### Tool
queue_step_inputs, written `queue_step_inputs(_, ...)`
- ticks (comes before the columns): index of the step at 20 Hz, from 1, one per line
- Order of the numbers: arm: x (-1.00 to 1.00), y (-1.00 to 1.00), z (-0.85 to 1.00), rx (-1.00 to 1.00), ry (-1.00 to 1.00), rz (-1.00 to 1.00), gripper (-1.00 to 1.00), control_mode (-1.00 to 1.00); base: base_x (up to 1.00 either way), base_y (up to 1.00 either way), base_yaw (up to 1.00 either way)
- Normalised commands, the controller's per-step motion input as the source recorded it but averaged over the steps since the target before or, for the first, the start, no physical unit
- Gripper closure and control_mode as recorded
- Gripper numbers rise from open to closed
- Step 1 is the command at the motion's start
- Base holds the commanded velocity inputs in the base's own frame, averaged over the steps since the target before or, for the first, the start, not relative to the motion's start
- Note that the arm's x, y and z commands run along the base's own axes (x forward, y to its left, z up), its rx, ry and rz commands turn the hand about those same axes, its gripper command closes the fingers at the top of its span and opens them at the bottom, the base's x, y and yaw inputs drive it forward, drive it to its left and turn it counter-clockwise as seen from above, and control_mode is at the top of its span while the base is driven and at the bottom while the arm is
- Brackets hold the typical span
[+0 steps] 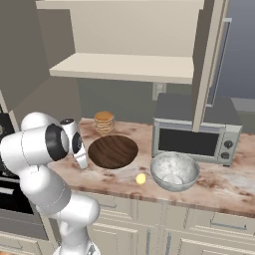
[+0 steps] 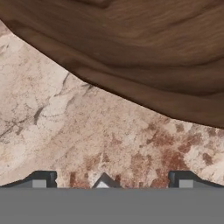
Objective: Pick both bowls and place them on the counter. Then place the sugar cube in one bowl and place the egg in the other bowl.
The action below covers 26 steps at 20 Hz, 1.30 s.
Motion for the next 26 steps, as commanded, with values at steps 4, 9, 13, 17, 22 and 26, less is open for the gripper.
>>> queue_step_inputs(4,0.15,0.0,-0.08,0.0,0.01,-0.03,-1.0,-1.0,0.0,0.0,0.0)
queue_step_inputs(9,-0.01,0.0,-0.05,0.0,0.01,-0.01,-1.0,-1.0,0.0,0.0,0.0)
queue_step_inputs(13,-0.05,0.0,-0.04,0.02,0.01,-0.01,-1.0,-1.0,0.0,0.0,0.0)
queue_step_inputs(17,-0.07,0.0,-0.02,0.02,0.01,-0.01,-1.0,-1.0,0.0,0.0,0.0)
queue_step_inputs(22,-0.1,0.0,-0.01,0.02,0.01,-0.02,-1.0,-1.0,0.0,0.0,0.0)
queue_step_inputs(26,-0.1,0.0,-0.03,0.01,0.01,-0.02,-1.0,-1.0,0.0,0.0,0.0)
